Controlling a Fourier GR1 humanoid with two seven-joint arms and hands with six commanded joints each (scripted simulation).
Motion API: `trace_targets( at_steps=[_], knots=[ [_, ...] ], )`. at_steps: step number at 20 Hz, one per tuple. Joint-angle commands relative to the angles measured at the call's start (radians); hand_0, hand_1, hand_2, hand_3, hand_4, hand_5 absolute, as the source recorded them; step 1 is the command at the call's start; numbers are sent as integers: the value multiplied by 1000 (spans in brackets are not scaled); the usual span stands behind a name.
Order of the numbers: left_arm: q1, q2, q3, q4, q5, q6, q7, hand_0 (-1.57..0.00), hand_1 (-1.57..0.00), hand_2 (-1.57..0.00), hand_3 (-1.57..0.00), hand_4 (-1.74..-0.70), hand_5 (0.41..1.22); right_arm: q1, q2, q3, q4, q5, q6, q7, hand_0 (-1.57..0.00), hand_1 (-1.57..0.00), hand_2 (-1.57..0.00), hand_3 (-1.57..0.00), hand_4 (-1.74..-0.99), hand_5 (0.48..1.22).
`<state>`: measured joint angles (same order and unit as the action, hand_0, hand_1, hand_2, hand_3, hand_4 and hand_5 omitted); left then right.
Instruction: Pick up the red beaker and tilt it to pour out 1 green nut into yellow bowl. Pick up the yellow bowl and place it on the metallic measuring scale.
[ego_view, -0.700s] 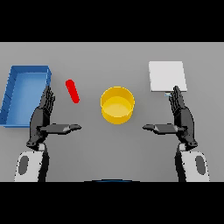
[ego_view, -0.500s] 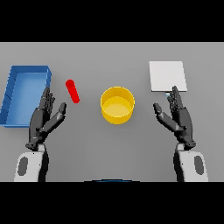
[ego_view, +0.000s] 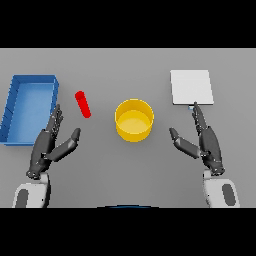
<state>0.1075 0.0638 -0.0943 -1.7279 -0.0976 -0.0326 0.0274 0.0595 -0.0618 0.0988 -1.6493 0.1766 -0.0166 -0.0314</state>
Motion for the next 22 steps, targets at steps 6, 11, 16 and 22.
trace_targets(
  at_steps=[6, 11, 16, 22],
  knots=[
    [-52, -13, 0, 71, -16, 7, 31, 1, 1, 1, 1, -1189, 658, 8, -4, -8, -17, -51, 41, -42, 1, 1, 1, 1, -1291, 621],
    [-178, -11, 41, 239, -38, 35, -4, 1, 1, 1, 1, -1213, 663, -15, -17, -28, 16, -67, 52, -44, 1, 1, 1, 1, -1296, 621],
    [-334, -16, 87, 420, -42, 61, -40, 1, 1, 1, 1, -1219, 644, -13, -13, -27, 10, -57, 41, -34, 1, 1, 1, 1, -1295, 622],
    [-468, -20, 113, 607, -72, 93, -98, 1, 1, 1, 1, -1221, 635, -14, -19, -22, -6, -43, 35, -7, 1, 1, 1, 1, -1299, 634]
  ],
)
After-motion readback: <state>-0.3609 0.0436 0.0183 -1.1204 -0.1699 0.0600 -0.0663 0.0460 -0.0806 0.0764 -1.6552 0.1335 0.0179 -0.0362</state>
